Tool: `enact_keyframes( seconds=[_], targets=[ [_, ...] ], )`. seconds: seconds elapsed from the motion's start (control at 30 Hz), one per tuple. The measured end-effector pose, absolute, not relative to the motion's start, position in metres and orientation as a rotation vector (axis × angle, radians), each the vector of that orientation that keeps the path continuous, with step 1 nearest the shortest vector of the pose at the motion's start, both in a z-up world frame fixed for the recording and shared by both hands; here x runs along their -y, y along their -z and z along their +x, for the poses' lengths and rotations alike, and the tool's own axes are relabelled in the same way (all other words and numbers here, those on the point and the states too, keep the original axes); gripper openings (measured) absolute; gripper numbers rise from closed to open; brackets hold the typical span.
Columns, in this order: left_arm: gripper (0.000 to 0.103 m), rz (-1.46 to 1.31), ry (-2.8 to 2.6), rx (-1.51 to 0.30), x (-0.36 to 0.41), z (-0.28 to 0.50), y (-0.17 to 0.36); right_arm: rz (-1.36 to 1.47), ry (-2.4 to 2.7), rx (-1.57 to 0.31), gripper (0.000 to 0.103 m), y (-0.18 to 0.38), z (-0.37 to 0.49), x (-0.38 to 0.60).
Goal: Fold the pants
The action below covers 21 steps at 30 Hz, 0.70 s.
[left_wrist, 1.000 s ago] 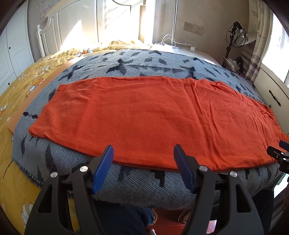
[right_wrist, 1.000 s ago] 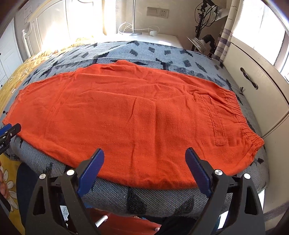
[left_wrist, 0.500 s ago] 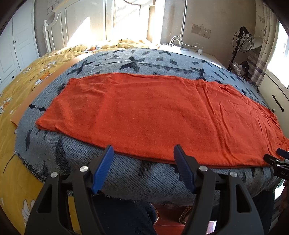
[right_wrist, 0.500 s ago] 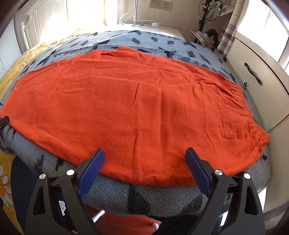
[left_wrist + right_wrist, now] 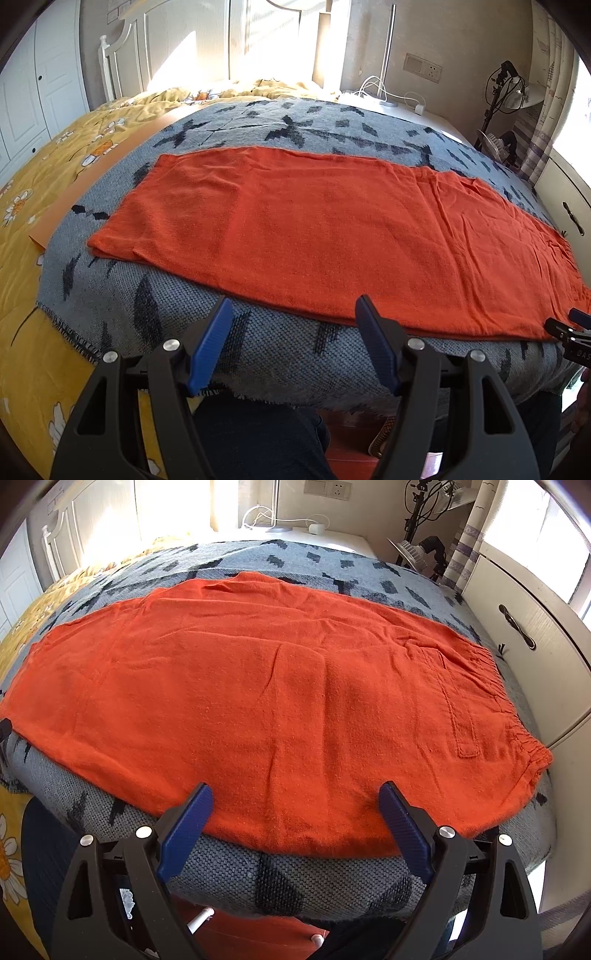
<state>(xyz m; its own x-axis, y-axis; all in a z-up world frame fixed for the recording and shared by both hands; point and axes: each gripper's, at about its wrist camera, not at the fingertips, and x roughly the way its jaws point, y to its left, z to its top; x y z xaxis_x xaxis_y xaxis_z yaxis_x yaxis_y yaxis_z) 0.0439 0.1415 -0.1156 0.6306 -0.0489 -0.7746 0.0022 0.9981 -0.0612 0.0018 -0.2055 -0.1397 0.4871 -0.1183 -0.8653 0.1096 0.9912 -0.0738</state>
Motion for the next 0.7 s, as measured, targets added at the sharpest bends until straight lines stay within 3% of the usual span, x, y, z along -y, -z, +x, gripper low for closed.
enact_keyframes(
  seconds=[0.5,0.7],
  targets=[
    [0.069,-0.162,-0.074,-0.893,-0.204,0.031,0.117,0.035,0.135,-1.025,0.088,0.133,-0.006,0.217],
    [0.069,-0.452,-0.088,-0.861,-0.272,0.027,0.12,0.05,0.172,-1.002,0.088,0.127,-0.013,0.236]
  ],
)
